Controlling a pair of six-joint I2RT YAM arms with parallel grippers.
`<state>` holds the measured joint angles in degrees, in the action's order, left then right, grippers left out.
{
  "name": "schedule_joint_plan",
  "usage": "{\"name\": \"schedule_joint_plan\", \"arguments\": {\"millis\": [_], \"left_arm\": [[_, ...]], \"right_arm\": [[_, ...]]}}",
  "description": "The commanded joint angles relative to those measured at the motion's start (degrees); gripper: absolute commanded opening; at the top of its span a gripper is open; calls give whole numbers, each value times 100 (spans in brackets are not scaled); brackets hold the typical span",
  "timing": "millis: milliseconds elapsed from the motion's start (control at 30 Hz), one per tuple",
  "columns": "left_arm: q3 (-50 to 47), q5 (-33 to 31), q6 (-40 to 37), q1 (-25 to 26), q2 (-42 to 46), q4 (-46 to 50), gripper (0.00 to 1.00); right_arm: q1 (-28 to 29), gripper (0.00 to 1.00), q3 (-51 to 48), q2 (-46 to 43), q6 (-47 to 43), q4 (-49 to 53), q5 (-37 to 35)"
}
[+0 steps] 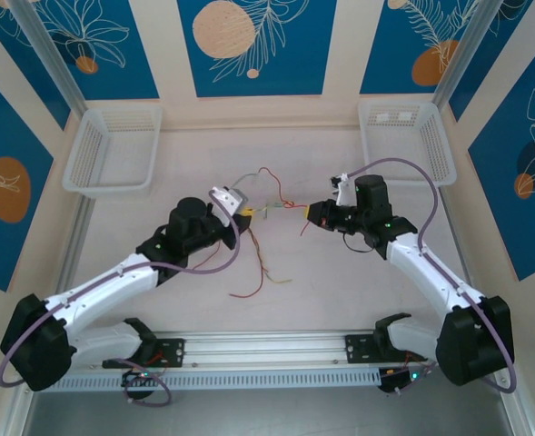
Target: Untangle the cables
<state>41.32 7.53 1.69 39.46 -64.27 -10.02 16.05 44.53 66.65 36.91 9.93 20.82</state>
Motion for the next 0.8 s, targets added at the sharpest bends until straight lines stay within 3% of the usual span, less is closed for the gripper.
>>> {"name": "schedule_joint_plan", "arguments": {"millis": [0,233,500,767], "left_arm": [[-127,-599,313,-564,553,175,0],[-184,-630,332,-927,899,411,0],[210,-1159,217,-1180,882,829,0],[255,-1138,414,-1825,934,1036,0]], "right_arm": [[-614,0,-189,170,-137,587,-1070],[-849,0,-78,278,-409,830,-1098],[-851,0,116,72,-654,1109,-1194],[-966,0,153,-56,-680,1332,-1317]]}}
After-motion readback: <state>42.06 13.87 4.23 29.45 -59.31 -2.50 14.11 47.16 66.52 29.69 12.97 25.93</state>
